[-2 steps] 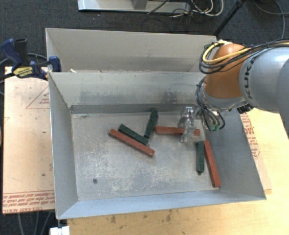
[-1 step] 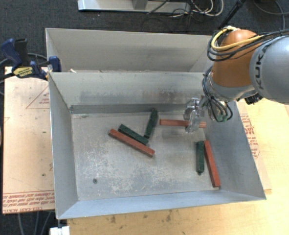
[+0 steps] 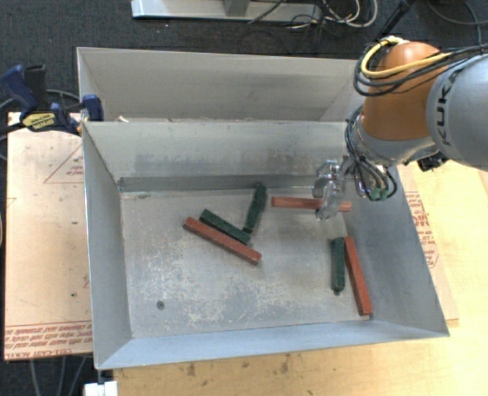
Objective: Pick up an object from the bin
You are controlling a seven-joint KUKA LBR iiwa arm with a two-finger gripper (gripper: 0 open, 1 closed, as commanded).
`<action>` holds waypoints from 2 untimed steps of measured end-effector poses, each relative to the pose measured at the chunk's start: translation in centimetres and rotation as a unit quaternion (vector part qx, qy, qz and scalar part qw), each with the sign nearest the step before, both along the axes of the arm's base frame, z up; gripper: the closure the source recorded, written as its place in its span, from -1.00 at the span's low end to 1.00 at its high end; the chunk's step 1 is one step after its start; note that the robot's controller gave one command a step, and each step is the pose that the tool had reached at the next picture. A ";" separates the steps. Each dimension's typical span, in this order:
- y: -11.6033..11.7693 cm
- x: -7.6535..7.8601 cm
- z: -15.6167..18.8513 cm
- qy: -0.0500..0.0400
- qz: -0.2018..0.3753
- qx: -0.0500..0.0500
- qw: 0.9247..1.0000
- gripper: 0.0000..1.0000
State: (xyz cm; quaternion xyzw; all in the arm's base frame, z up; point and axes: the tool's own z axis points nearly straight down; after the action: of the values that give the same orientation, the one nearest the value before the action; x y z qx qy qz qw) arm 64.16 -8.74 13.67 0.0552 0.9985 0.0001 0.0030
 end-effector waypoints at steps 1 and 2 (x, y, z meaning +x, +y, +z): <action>0.0 0.1 0.3 0.001 0.000 0.000 1.000 1.00; 0.0 0.2 0.8 0.001 0.000 0.000 1.000 1.00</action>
Offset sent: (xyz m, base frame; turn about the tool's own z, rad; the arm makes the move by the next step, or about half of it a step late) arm -0.0001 -0.0002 0.0034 0.0000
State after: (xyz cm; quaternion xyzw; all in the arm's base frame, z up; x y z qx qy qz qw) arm 64.32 -8.75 14.47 0.0551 0.9985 0.0001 0.0020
